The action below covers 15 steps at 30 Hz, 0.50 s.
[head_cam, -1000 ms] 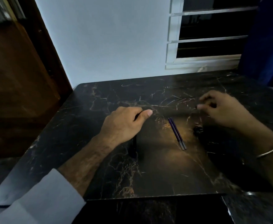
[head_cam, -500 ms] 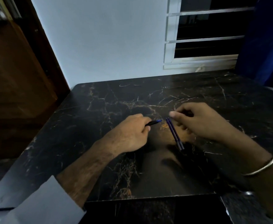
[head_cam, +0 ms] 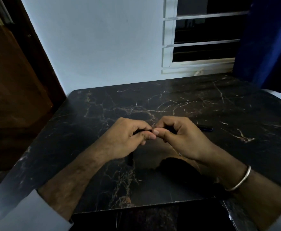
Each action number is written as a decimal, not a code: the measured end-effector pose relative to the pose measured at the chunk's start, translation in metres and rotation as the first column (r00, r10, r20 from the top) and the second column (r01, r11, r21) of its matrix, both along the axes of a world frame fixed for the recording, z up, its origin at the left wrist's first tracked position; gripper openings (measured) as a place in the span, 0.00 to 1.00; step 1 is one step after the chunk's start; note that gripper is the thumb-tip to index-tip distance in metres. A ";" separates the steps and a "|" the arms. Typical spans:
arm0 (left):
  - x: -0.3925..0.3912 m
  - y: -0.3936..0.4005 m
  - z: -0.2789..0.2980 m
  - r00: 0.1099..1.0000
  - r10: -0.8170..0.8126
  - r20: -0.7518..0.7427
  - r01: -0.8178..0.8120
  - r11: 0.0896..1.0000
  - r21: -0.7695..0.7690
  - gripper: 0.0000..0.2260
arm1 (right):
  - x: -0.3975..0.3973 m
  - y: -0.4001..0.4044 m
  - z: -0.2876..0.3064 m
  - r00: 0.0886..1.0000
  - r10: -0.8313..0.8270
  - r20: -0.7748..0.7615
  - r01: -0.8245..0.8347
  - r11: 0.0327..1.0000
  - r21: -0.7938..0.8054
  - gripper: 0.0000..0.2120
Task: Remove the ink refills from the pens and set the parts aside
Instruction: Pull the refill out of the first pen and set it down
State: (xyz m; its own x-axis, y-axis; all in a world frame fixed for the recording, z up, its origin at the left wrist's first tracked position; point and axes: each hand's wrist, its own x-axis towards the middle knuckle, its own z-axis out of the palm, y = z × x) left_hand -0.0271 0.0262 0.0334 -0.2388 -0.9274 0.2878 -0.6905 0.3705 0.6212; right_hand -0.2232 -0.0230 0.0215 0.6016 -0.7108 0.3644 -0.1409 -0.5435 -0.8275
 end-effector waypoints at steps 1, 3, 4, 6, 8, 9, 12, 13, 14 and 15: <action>0.001 -0.001 0.000 1.000 -0.001 0.000 0.001 1.000 0.024 0.03 | -0.001 0.001 -0.002 0.998 0.004 0.057 -0.007 0.999 0.048 0.05; 0.003 -0.001 -0.001 0.999 0.015 0.040 -0.016 0.999 0.031 0.03 | -0.004 -0.001 -0.003 0.992 -0.018 0.127 -0.009 0.978 0.209 0.14; 0.003 -0.001 -0.001 0.998 0.022 0.065 -0.023 0.999 0.026 0.03 | -0.005 -0.002 -0.002 0.996 -0.049 0.076 0.023 0.951 0.309 0.18; 0.002 -0.001 -0.001 0.995 0.011 0.102 -0.012 1.000 0.011 0.05 | -0.005 -0.003 -0.004 0.995 -0.067 -0.073 0.092 0.899 0.427 0.20; 0.002 -0.001 0.000 0.991 -0.011 0.134 0.012 1.000 -0.005 0.07 | -0.004 -0.004 -0.006 0.992 -0.079 -0.096 0.107 0.938 0.330 0.14; 0.003 0.000 0.001 0.992 -0.009 0.125 0.010 1.000 -0.011 0.06 | -0.004 -0.004 -0.007 0.998 -0.065 -0.015 0.066 0.956 0.285 0.06; 0.009 -0.001 0.004 0.996 0.029 0.086 -0.027 0.999 -0.019 0.04 | -0.008 -0.004 -0.006 0.983 0.043 0.177 -0.115 0.899 0.423 0.18; 0.011 0.000 0.005 0.995 0.025 0.094 -0.023 1.000 -0.020 0.04 | -0.008 -0.004 -0.004 0.980 -0.002 0.200 -0.107 0.840 0.531 0.20; 0.011 0.000 0.005 0.994 0.012 0.105 -0.010 1.000 -0.021 0.04 | -0.007 -0.003 -0.004 0.986 -0.037 0.162 -0.072 0.787 0.613 0.20; 0.010 0.001 0.005 0.993 -0.005 0.121 0.008 1.000 -0.024 0.05 | -0.003 0.000 -0.004 0.994 -0.055 0.092 -0.017 0.768 0.640 0.22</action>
State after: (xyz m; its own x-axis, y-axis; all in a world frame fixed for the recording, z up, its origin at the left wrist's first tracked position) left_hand -0.0170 0.0267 0.0387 -0.2792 -0.9189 0.2786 -0.7575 0.3891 0.5243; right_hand -0.2264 -0.0233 0.0176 0.5712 -0.8118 -0.1214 -0.0433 0.1179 -0.9921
